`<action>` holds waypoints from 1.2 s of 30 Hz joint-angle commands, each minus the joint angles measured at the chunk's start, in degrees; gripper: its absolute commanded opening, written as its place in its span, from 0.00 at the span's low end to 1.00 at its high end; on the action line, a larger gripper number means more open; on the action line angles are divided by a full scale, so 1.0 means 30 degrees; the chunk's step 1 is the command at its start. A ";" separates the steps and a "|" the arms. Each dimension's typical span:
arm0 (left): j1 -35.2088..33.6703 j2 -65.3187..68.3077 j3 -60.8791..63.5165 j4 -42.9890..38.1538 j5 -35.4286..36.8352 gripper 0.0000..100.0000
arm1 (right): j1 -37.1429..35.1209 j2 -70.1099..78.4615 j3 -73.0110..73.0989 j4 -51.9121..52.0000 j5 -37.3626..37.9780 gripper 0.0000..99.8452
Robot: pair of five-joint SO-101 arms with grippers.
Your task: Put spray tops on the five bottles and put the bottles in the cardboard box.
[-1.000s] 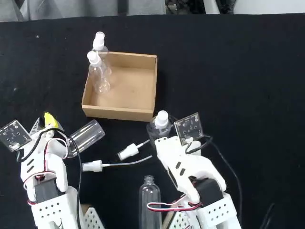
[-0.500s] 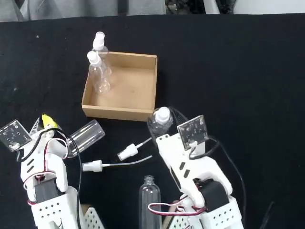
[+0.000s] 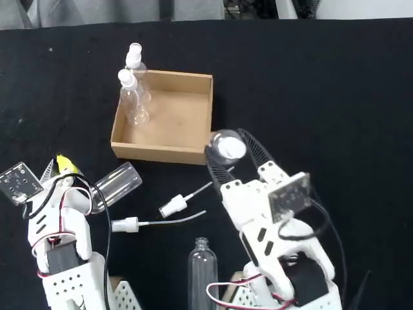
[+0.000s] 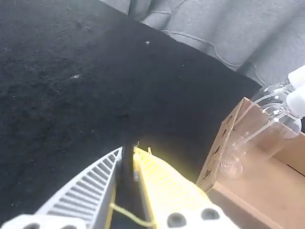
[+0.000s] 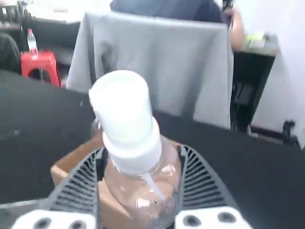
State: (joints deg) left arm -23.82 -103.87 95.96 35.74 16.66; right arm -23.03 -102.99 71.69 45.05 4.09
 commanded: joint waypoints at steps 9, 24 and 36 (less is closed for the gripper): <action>-0.0132 -0.0147 0.0484 -0.0410 -0.0147 0.03 | -0.0059 0.0835 -0.1949 -0.4103 0.0176 0.03; -0.0132 -0.0147 0.0484 -0.0410 -0.0147 0.03 | -0.3311 1.0828 -0.5407 -0.7033 0.0176 0.03; -0.0161 -0.0147 0.0484 -0.0410 -0.0176 0.03 | -0.4689 1.7158 -0.7927 -0.8557 -0.1407 0.03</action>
State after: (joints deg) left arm -23.82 -103.87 95.96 35.74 16.66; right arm -35.87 -55.34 52.44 23.52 2.15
